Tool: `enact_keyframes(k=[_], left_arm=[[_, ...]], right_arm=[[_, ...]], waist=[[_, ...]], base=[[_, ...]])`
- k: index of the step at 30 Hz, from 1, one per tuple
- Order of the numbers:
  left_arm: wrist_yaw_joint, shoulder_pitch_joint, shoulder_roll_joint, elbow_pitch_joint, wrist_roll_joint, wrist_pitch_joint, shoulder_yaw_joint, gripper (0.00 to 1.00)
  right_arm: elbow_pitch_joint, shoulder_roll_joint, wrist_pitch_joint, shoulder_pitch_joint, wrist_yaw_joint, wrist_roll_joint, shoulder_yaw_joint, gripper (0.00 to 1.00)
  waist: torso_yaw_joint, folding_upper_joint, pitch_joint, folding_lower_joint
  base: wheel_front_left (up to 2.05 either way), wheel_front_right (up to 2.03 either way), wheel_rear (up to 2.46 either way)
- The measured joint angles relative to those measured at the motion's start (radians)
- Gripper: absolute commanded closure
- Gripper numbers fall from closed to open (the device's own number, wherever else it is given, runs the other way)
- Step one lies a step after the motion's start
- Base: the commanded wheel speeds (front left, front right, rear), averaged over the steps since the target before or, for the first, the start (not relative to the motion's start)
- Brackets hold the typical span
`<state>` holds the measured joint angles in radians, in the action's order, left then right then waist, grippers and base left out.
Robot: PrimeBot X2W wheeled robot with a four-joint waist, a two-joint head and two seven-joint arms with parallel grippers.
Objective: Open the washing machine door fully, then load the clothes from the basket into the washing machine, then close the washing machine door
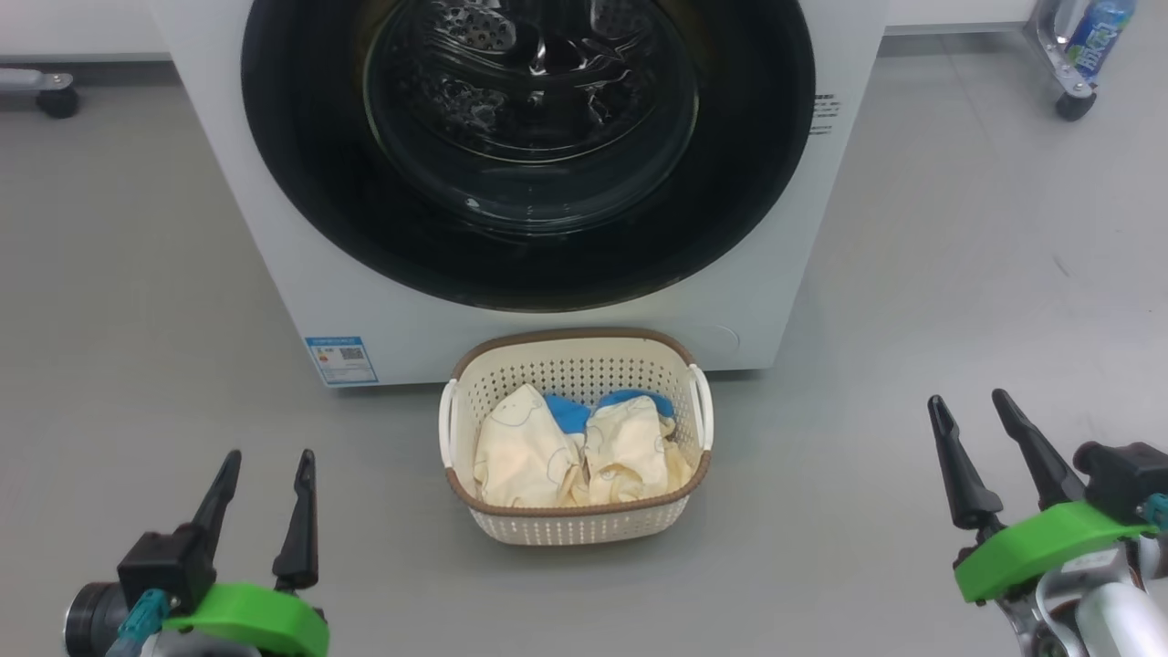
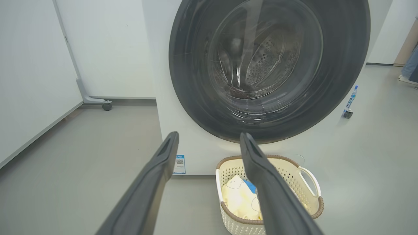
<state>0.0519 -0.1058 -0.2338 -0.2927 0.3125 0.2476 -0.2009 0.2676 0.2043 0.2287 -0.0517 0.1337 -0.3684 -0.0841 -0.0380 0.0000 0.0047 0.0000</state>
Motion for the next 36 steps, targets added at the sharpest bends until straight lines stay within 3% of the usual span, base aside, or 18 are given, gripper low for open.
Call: enact_keyframes(k=[19,36], left_arm=[[0.000,-0.018,0.018,0.029,0.014,0.000,0.016,0.00],[0.028,-0.018,0.017,0.062,-0.022,0.000,0.034,0.00]], right_arm=[[0.003,0.003,0.006,-0.002,0.000,-0.010,0.019,0.00],[0.002,-0.001,0.015,-0.018,0.000,-0.010,0.022,0.00]], waist=[[0.000,0.0000,0.020,0.0000],[-0.003,0.0000,0.036,0.0000]], base=[[1.13,1.13,-2.26],[0.18,0.18,-0.35]])
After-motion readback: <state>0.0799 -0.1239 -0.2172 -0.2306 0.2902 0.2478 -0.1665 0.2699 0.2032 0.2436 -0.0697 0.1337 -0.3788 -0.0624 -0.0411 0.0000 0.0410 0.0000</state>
